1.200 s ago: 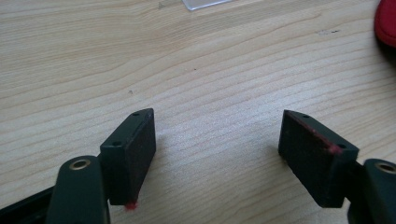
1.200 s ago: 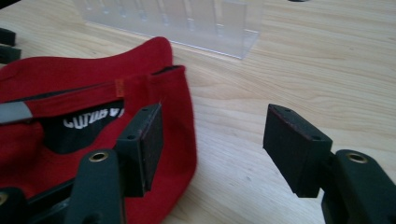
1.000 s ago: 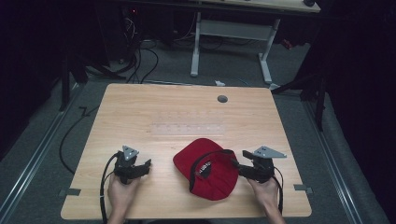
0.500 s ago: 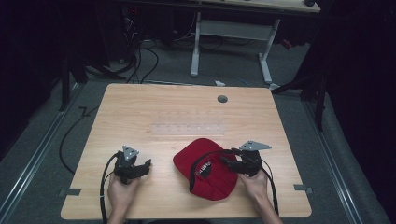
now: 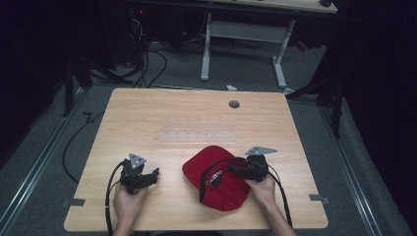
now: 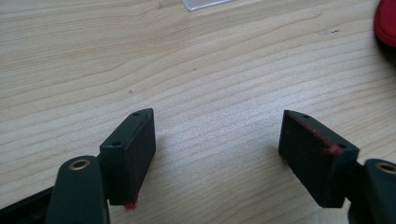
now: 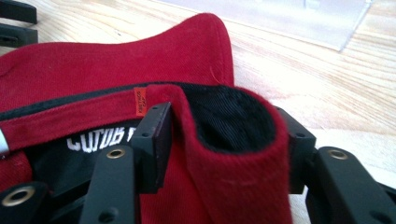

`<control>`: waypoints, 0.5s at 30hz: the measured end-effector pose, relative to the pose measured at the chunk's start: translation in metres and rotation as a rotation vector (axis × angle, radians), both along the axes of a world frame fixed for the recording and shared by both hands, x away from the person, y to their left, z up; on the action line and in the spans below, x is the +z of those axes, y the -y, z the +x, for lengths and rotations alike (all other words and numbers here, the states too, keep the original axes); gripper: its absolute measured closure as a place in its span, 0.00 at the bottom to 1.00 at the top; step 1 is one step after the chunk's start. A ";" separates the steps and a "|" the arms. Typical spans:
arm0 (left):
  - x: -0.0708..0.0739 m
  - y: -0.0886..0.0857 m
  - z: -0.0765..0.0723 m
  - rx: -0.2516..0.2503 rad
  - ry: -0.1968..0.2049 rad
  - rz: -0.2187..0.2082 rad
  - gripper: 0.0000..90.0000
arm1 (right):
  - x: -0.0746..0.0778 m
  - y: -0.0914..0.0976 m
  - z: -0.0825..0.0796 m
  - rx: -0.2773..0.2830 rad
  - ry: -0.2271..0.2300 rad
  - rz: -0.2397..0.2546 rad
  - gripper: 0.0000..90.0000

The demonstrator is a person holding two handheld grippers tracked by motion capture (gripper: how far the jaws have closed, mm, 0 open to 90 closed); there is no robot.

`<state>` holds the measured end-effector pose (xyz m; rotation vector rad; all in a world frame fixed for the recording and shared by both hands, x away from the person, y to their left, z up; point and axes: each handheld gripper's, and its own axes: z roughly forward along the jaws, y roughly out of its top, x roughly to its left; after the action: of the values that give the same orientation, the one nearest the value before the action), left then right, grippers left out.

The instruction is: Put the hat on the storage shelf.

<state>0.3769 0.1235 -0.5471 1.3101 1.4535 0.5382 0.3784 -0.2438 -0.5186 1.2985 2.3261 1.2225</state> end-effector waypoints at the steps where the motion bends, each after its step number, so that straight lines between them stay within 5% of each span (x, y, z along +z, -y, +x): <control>1: 0.000 0.000 0.000 0.000 0.000 0.000 0.31 | 0.000 -0.001 0.001 0.005 -0.001 0.006 0.55; 10: 0.000 0.000 0.000 0.000 -0.001 0.001 0.31 | -0.003 -0.005 0.000 0.031 0.016 -0.013 0.66; 15: 0.000 0.000 0.000 0.001 -0.001 0.001 0.31 | -0.004 -0.003 0.001 0.052 -0.001 0.023 0.77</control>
<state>0.3769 0.1233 -0.5472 1.3103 1.4545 0.5389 0.3792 -0.2412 -0.5226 1.2529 2.3680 1.2677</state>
